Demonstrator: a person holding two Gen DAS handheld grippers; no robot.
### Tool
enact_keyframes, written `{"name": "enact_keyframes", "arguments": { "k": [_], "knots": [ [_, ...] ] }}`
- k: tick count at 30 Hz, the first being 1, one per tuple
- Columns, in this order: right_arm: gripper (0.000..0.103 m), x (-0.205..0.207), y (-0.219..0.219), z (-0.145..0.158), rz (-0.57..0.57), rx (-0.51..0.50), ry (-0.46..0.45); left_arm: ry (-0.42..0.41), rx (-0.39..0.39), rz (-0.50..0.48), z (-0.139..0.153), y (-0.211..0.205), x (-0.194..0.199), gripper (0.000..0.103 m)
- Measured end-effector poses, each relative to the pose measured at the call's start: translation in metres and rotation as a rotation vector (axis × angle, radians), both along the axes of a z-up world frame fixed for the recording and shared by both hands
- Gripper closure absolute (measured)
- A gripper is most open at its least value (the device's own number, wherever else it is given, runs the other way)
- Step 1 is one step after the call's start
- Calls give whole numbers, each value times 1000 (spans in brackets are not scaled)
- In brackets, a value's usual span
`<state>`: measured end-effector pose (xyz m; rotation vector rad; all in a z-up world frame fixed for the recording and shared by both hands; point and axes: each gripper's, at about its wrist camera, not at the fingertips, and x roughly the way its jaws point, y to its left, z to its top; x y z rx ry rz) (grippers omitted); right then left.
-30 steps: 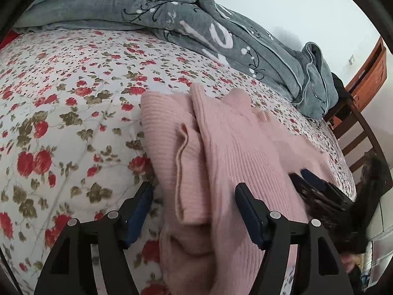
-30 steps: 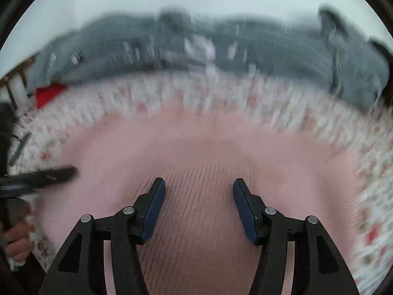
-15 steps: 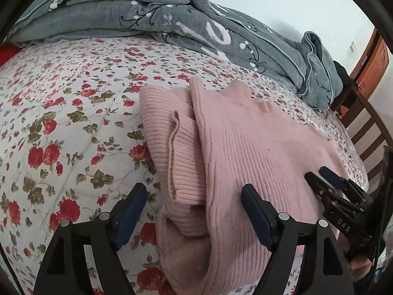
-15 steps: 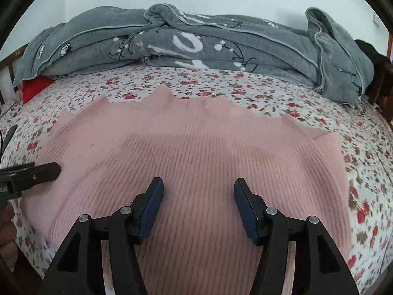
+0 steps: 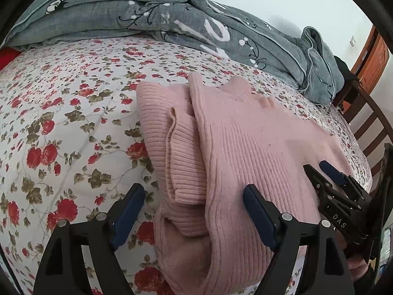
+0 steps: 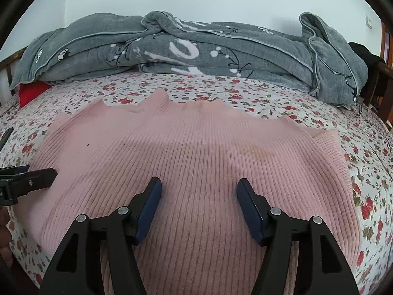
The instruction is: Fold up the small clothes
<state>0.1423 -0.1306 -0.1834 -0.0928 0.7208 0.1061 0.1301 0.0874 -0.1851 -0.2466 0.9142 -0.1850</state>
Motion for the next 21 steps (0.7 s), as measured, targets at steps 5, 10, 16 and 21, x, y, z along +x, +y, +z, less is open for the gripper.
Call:
{"name": "enact_keyframes", "arguments": {
  "k": [5, 10, 16, 21],
  "knots": [
    [40, 0, -2, 1, 4, 6, 15, -5, -5, -4, -1, 0, 0, 19],
    [40, 0, -6, 10, -4, 41, 56, -2, -22, -5, -2, 3, 1, 18],
    [40, -20, -2, 17, 7, 5, 41, -2, -28, -8, -2, 5, 2, 17],
    [40, -39, 8, 4, 38, -83, -20, -9, -7, -3, -2, -1, 2, 15]
  ]
}}
